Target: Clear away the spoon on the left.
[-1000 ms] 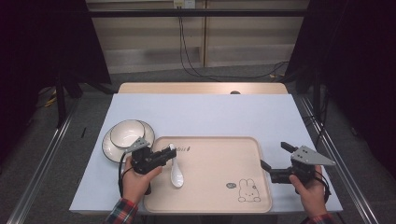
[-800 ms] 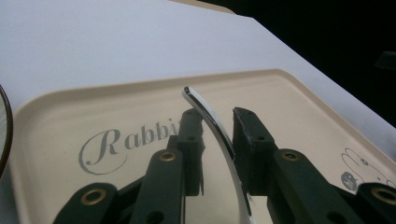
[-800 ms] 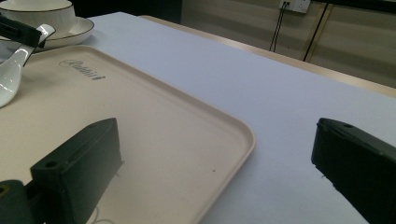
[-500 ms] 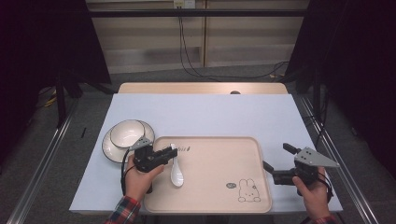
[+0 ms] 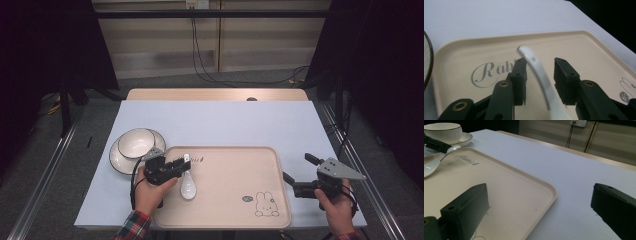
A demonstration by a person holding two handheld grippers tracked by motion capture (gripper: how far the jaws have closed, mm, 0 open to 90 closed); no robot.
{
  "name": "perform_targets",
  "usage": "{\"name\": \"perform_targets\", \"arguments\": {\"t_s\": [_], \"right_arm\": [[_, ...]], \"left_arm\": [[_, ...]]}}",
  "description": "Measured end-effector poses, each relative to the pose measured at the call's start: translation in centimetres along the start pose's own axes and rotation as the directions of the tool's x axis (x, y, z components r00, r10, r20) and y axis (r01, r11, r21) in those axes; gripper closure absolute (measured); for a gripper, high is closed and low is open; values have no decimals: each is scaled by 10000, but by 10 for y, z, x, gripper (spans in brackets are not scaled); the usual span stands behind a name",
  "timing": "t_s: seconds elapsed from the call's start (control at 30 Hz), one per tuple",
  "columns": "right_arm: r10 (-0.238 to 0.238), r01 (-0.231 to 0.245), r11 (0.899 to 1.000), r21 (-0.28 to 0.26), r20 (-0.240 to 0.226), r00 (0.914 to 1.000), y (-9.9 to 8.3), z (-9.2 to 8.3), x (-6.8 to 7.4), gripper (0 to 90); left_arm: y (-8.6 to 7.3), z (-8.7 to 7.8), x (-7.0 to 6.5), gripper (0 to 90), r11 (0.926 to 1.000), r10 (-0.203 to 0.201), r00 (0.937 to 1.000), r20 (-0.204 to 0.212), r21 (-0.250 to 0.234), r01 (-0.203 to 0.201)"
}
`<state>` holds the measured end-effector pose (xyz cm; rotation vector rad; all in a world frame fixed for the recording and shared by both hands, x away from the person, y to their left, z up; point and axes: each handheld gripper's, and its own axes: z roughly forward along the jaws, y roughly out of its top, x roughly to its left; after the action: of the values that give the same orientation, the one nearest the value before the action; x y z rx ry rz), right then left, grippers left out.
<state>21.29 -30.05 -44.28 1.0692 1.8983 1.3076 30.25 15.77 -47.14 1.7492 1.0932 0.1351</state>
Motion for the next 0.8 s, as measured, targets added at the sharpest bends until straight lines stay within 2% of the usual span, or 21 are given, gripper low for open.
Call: {"name": "perform_targets", "arguments": {"t_s": [0.17,0.27,0.3,0.37,0.4,0.43,0.47,0.8], "right_arm": [[-48,48,10000,-19,35,10000,1,0,2,11],[-74,74,10000,-26,23,10000,0,0,1,11],[-74,74,10000,-26,23,10000,0,0,1,11],[-75,75,10000,-36,21,10000,0,-1,0,11],[-47,47,10000,-33,21,10000,0,-1,0,11],[-47,47,10000,-33,21,10000,0,-1,0,11],[-98,98,10000,17,34,9999,0,-1,-1,11],[-94,93,9999,83,64,9999,-1,0,-1,10]], "left_arm": [[4,-6,-3,559,9995,205,9998,-43,-230,-206],[5,-8,-3,485,9987,402,9992,-24,-323,-402],[6,-9,-3,485,9978,522,9986,-28,-419,-522],[7,-12,-3,429,9957,677,9977,17,-634,-674],[9,-15,-5,369,9917,993,9951,-11,-814,-991],[9,-15,-5,346,9917,993,9951,-11,-814,-991],[11,-18,-6,326,9887,1154,9933,-85,-957,-1157],[14,-22,-5,221,9828,1375,9905,-7,-1246,-1365]]}}
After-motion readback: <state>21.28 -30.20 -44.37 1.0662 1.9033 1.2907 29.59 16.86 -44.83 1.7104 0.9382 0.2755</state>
